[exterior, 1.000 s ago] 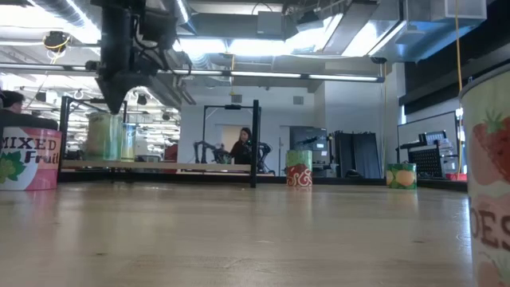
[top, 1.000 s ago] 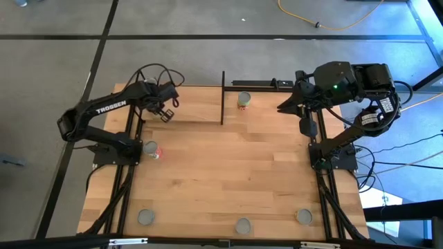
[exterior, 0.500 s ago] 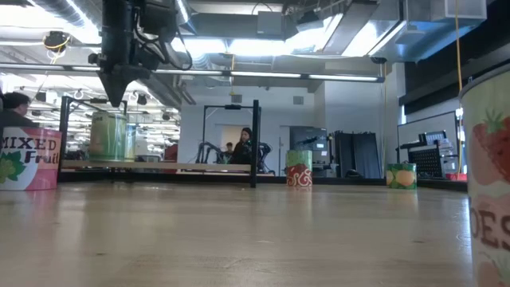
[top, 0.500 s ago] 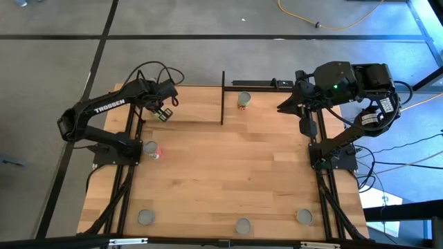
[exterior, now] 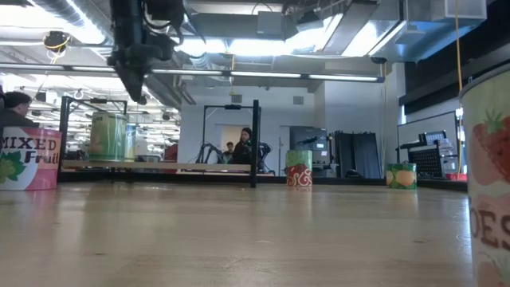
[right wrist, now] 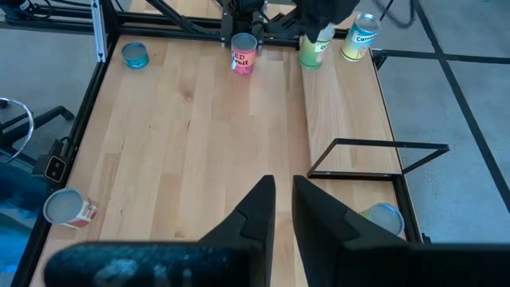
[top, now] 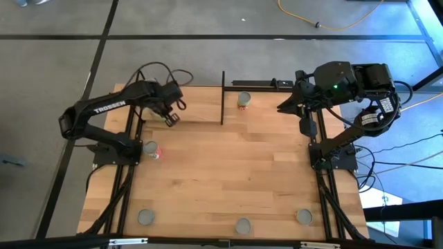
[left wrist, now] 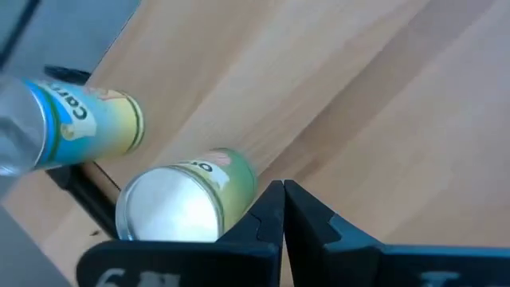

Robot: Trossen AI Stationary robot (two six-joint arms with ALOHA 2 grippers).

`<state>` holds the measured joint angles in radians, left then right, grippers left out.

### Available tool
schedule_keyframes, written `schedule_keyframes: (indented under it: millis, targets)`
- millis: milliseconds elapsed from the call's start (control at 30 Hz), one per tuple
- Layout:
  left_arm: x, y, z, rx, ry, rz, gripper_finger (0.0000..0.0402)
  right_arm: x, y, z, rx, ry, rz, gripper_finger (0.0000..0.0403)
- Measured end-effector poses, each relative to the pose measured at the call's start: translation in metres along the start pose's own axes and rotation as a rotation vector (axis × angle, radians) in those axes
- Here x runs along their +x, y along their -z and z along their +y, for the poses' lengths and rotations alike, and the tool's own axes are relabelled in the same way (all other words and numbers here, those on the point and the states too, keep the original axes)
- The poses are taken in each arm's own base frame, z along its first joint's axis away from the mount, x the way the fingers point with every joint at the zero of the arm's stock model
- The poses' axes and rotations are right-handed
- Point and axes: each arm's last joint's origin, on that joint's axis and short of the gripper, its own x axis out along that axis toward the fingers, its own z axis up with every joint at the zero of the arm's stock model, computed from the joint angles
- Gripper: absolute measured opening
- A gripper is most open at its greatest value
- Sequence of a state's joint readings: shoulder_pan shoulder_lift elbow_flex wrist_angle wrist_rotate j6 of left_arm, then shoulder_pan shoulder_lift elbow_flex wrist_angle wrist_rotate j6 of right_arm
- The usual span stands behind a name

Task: Pick and place cans onto a shelf
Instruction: Put the canned orange on the shelf

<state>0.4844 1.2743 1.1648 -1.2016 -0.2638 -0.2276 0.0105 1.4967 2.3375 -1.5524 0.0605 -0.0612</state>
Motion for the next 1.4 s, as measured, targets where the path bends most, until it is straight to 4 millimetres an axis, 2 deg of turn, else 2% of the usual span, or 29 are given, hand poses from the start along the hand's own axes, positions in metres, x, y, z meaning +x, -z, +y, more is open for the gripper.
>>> schedule_keyframes:
  millis: [200,400,1133,1400]
  targets:
    - [0.028,-0.002,-0.009,0.051,-0.099,0.097,0.0000,0.000,0.000,0.000,-0.002,0.000,0.000,0.0048]
    - [0.040,-0.006,-0.011,0.073,-0.183,0.124,0.0000,0.000,0.000,0.000,-0.001,0.000,0.000,0.0048]
    - [0.044,-0.005,0.012,0.119,-0.278,0.195,0.0000,0.000,0.000,0.000,0.000,0.000,0.000,0.0048]
    - [0.039,-0.002,-0.005,0.148,-0.117,0.184,0.0000,0.000,0.000,0.000,0.000,0.000,0.000,0.0048]
